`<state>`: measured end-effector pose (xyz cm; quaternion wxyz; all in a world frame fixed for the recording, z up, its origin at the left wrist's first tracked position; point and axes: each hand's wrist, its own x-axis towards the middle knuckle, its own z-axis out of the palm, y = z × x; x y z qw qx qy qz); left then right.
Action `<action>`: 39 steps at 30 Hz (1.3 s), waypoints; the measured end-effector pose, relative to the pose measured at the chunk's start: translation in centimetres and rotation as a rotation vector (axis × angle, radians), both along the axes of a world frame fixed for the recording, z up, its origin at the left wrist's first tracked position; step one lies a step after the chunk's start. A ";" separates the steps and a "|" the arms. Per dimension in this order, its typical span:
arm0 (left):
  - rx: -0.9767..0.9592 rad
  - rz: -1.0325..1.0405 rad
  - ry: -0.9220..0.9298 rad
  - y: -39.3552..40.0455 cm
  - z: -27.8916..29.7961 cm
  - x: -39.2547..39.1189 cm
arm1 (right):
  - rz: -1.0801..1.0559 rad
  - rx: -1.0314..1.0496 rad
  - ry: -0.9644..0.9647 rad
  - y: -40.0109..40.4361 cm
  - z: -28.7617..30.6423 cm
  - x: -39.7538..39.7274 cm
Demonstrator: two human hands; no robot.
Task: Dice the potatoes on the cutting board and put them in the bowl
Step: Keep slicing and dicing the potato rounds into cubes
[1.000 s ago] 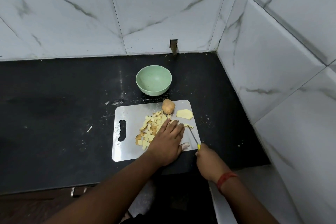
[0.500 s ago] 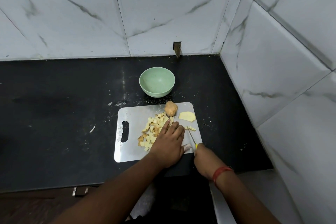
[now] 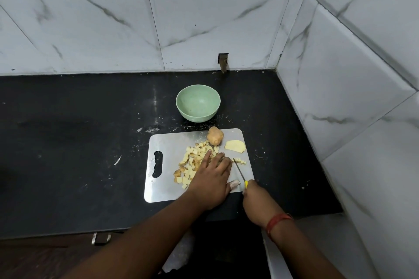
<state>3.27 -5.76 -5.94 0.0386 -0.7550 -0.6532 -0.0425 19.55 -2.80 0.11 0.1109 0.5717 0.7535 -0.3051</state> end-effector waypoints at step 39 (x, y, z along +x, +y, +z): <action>-0.098 -0.043 0.087 3.6 2.6 0.5 | -0.319 -0.083 0.415 1.9 0.4 3.8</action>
